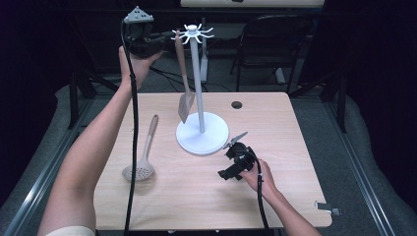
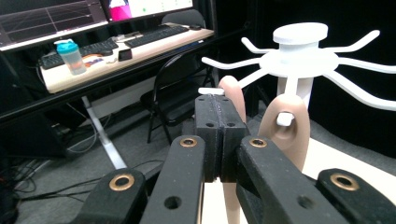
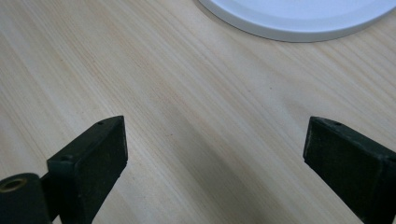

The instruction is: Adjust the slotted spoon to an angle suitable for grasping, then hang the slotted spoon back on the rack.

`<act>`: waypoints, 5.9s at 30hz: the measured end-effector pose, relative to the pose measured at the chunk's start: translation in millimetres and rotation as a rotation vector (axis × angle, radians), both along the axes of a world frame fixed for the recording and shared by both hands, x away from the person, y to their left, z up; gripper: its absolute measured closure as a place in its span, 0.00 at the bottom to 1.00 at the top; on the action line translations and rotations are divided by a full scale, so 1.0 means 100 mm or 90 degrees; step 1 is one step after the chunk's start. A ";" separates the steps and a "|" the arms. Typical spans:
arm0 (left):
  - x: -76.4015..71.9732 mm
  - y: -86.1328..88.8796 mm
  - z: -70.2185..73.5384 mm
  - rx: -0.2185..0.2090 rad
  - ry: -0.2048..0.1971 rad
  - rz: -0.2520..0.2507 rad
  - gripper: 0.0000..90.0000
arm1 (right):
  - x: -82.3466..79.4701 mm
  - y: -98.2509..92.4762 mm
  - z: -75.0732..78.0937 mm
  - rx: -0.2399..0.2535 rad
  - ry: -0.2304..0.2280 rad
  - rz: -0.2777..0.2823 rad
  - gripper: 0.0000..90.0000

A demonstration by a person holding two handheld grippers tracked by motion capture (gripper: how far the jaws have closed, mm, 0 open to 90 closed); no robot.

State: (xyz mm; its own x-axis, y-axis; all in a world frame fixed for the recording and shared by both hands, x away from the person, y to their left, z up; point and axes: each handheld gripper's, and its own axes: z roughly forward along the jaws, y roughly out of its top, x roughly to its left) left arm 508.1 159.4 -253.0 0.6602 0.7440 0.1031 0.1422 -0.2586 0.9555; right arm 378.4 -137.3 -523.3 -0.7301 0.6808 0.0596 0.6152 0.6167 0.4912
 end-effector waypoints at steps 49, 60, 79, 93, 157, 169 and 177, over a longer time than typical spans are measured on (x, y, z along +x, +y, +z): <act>-0.06 0.70 -2.08 0.107 0.279 0.153 0.14 | 0.00 0.04 -0.03 -0.009 0.008 0.004 0.07; -0.11 0.76 -2.44 0.125 0.330 0.184 0.16 | 0.00 0.06 -0.02 -0.014 0.011 0.009 0.07; -0.11 0.83 -3.02 0.190 0.493 0.196 0.66 | 0.00 0.05 -0.02 -0.012 0.006 0.007 0.07; -0.24 0.82 -3.00 0.224 0.501 0.162 0.78 | -0.01 0.04 0.00 -0.013 0.001 0.010 0.08; -0.71 0.89 -2.19 0.140 0.349 0.061 0.84 | -0.02 0.06 0.01 -0.028 0.003 0.018 0.09; -0.87 0.79 -1.96 0.114 0.266 0.042 0.84 | -0.01 0.05 0.00 -0.030 0.005 0.019 0.09; -0.93 0.73 -1.85 0.103 0.239 0.027 0.84 | -0.01 0.06 -0.01 -0.025 0.012 0.017 0.09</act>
State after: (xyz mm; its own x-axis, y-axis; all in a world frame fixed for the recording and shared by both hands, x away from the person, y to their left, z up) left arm 414.9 232.3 -438.0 0.6431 0.7655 -0.0217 0.4873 -0.3872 0.7827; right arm 377.5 -131.8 -524.5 -0.7467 0.6636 0.0469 0.6075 0.6515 0.4544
